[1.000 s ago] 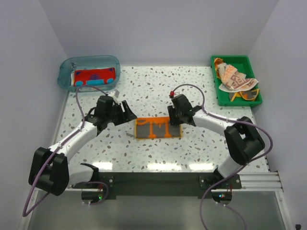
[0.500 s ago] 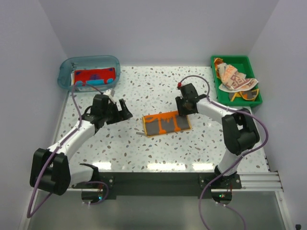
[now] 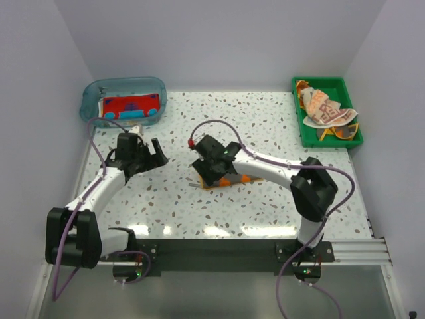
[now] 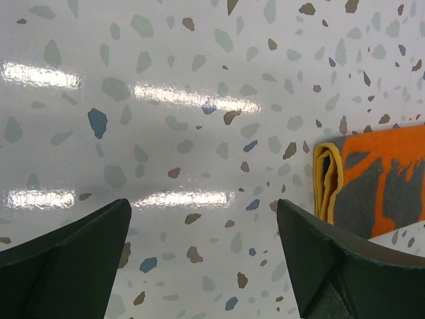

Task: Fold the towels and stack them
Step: Neatly place the folded towel into the bin

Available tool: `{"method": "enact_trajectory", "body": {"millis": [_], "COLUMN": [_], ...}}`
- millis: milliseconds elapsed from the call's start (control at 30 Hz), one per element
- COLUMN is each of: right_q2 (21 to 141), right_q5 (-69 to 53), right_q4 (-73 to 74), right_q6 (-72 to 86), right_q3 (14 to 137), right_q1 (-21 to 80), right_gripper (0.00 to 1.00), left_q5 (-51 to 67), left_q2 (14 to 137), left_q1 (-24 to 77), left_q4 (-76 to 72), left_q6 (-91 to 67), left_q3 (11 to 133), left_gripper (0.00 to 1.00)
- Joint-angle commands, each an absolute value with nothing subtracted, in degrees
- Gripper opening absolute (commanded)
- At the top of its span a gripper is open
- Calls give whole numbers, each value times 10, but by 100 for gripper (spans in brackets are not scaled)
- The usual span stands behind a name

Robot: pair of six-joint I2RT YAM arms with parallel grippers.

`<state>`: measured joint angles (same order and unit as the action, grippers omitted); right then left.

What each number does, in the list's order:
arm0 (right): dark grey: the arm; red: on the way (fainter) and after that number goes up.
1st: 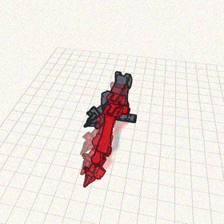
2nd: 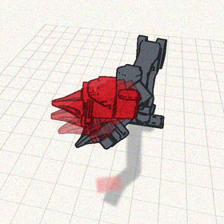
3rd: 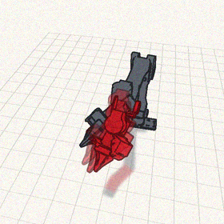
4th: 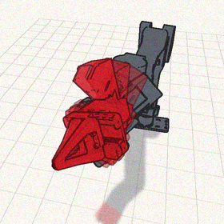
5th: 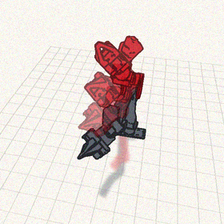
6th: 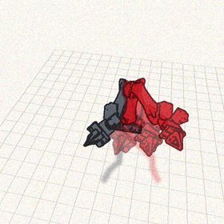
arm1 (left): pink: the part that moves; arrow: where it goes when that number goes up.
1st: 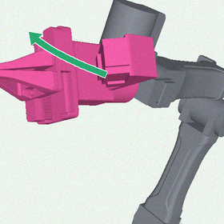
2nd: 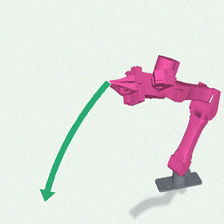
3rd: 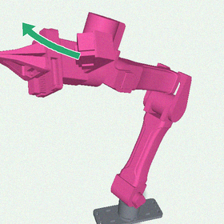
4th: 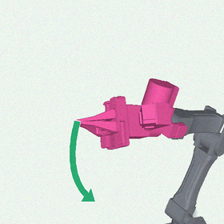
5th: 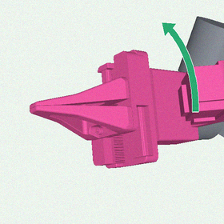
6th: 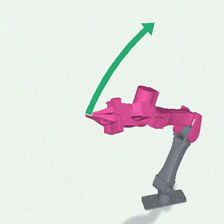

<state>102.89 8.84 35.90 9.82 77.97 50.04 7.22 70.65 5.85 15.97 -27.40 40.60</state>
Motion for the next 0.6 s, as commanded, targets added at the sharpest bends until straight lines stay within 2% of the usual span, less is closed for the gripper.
{"method": "enact_trajectory", "body": {"millis": [0, 300, 567], "right_q2": [1070, 1164, 1205], "right_q5": [87, 98, 116], "right_q4": [416, 420, 422], "right_q6": [101, 84, 83], "right_q3": [822, 909, 912], "right_q1": [536, 577, 582], "right_gripper": [64, 58, 54], "left_q5": [69, 67, 62], "left_q2": [708, 699, 693], "left_q1": [54, 54, 53], "left_q4": [150, 154, 152], "left_q6": [-257, -253, -254], "left_q3": [404, 403, 403], "left_gripper": [97, 99, 99]}}
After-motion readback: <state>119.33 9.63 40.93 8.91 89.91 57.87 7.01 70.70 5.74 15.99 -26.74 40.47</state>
